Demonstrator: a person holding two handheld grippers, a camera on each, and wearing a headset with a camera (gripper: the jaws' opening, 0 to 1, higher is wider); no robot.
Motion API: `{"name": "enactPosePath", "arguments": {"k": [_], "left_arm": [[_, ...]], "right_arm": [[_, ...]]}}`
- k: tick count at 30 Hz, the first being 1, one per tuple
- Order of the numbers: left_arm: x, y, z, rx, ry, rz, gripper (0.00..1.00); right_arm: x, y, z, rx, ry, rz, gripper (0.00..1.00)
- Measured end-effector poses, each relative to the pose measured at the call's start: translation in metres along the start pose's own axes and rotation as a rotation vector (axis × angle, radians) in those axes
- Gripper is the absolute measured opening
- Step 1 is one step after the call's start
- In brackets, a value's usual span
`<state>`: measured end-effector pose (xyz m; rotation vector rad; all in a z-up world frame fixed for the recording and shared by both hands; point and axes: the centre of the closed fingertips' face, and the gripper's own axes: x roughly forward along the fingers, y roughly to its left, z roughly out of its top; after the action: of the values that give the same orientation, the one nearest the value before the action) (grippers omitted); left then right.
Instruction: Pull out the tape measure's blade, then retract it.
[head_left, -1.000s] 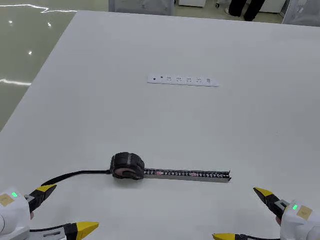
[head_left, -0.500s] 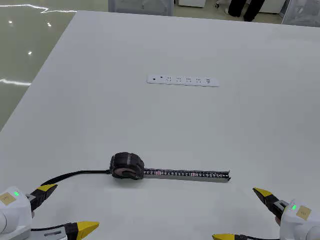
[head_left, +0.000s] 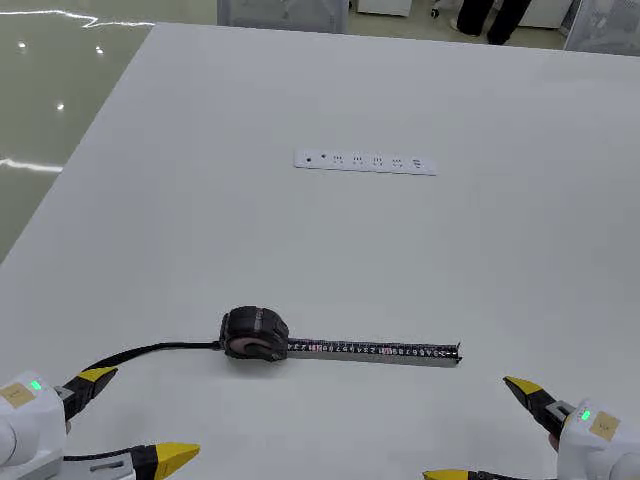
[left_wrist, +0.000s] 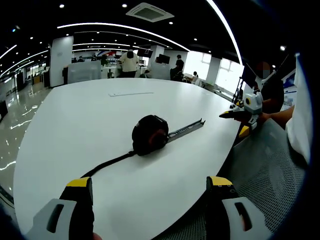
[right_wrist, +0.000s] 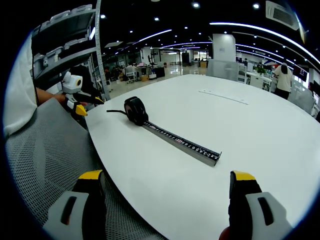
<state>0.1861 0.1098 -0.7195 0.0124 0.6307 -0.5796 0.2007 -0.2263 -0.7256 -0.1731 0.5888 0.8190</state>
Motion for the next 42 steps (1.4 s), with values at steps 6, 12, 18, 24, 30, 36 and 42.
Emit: {"name": "enactPosePath", "arguments": {"k": [6, 12, 18, 24, 30, 36, 42], "left_arm": [[0.003, -0.002, 0.005, 0.010, 0.009, -0.006, 0.90], [0.008, -0.004, 0.010, 0.020, 0.017, -0.017, 0.90], [0.011, -0.007, 0.014, 0.030, 0.027, -0.022, 0.90], [0.013, -0.009, 0.017, 0.054, 0.041, -0.025, 0.90], [0.015, -0.009, 0.024, 0.062, 0.039, -0.024, 0.90], [0.021, -0.010, 0.028, 0.081, 0.054, -0.027, 0.89], [0.029, -0.012, 0.031, 0.095, 0.073, -0.035, 0.89]], "right_arm": [[0.000, 0.000, 0.002, 0.001, -0.001, 0.000, 1.00], [0.000, -0.001, 0.002, 0.004, -0.002, 0.002, 1.00], [0.000, -0.002, 0.001, 0.006, -0.002, 0.002, 1.00], [0.000, -0.001, 0.002, 0.006, -0.002, 0.002, 1.00], [0.001, 0.000, 0.001, 0.007, -0.001, 0.003, 1.00], [0.001, 0.001, 0.000, 0.003, 0.002, 0.004, 1.00], [0.001, 0.000, -0.001, 0.002, 0.004, 0.004, 1.00]]}}
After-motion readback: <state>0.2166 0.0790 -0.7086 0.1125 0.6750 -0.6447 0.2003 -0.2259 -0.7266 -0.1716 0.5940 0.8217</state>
